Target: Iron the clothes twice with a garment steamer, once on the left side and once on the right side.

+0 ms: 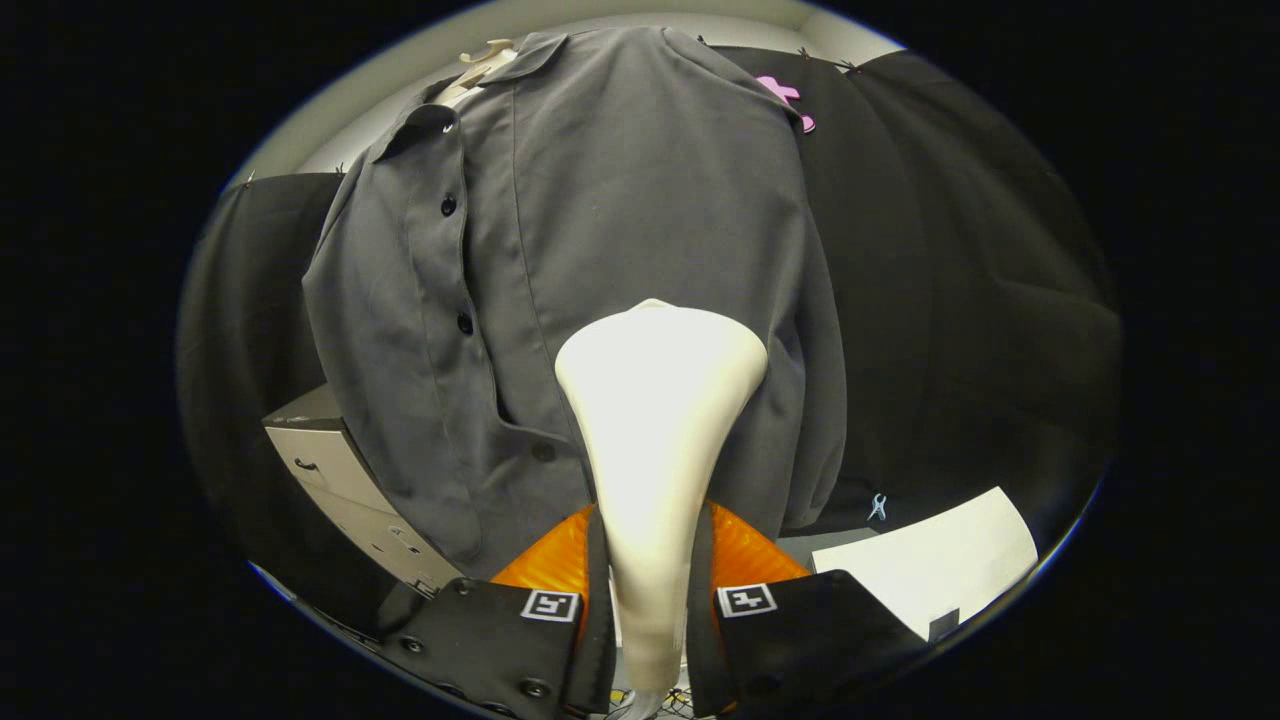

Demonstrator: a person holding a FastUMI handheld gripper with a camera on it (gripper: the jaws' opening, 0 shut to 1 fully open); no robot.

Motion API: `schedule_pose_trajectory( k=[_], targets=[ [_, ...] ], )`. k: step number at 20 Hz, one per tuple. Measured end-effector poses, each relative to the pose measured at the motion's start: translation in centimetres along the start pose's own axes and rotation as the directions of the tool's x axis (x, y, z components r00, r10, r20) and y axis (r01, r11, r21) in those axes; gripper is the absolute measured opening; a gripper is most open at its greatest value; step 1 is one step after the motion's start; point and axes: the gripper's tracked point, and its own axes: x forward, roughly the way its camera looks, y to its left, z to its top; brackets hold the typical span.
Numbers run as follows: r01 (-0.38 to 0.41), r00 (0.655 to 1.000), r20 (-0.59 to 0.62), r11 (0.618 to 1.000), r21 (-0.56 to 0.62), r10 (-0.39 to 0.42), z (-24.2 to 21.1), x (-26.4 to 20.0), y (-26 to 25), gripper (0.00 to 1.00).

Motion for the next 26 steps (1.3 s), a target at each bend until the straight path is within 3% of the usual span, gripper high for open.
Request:
schedule_pose_trajectory(
  k=[26],
  targets=[
    [0.06, 0.986, -0.157, 0.998, 0.03, -0.054, -13.3, 0.2, -2.1, 0.37]
  ],
)
